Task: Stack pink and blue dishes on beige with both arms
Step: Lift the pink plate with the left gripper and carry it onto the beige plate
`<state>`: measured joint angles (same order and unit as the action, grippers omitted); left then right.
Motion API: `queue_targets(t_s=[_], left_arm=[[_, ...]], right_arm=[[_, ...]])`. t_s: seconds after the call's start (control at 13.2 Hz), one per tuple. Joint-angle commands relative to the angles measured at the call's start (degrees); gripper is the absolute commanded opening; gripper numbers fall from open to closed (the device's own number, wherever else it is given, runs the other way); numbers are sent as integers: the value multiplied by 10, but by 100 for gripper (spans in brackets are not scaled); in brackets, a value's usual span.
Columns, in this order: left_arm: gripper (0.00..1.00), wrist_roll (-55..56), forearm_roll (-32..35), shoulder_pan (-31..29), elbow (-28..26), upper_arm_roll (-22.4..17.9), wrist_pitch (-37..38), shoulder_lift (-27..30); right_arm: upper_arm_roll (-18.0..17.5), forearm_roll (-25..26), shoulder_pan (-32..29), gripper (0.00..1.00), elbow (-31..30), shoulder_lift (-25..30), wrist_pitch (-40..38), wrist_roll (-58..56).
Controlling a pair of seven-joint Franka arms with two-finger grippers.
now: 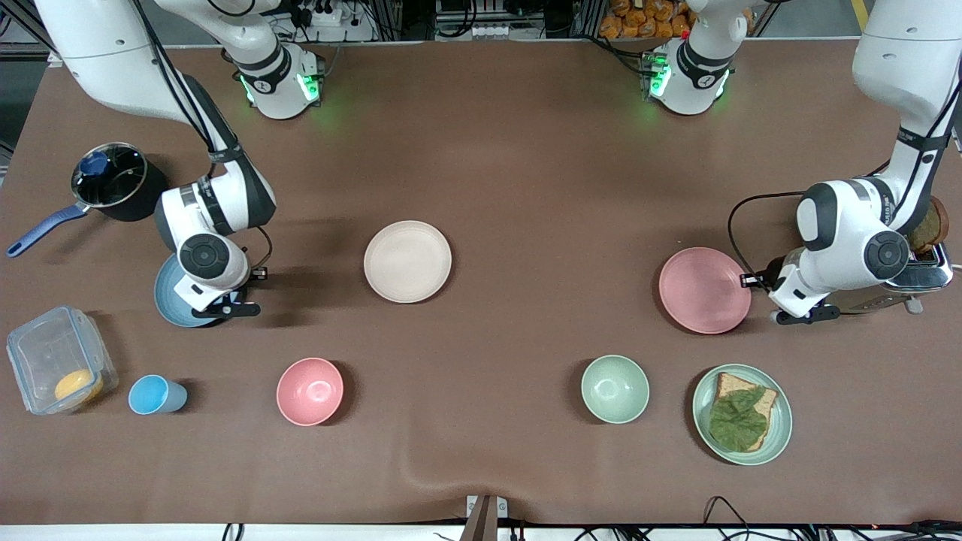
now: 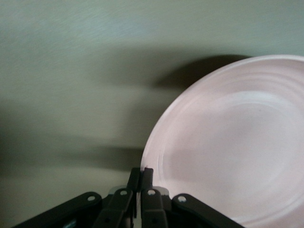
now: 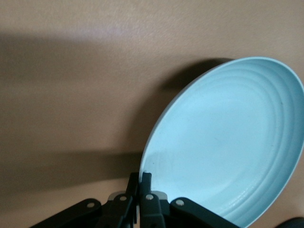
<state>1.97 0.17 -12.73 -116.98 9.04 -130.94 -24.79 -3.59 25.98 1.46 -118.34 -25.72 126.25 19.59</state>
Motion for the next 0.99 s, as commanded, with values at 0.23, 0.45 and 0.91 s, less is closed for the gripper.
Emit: queue_targets(t_s=[0.23, 0.45, 0.91], left_arm=[[0, 3, -67, 2, 165, 70, 248, 55], [0, 61, -65, 6, 223, 146, 272, 52], [0, 300, -65, 199, 285, 192, 201, -33]], right_arm=[[-11, -15, 0, 0, 48, 15, -72, 3], [-20, -46, 10, 0, 139, 14, -194, -3], [-19, -120, 4, 0, 261, 18, -327, -34]])
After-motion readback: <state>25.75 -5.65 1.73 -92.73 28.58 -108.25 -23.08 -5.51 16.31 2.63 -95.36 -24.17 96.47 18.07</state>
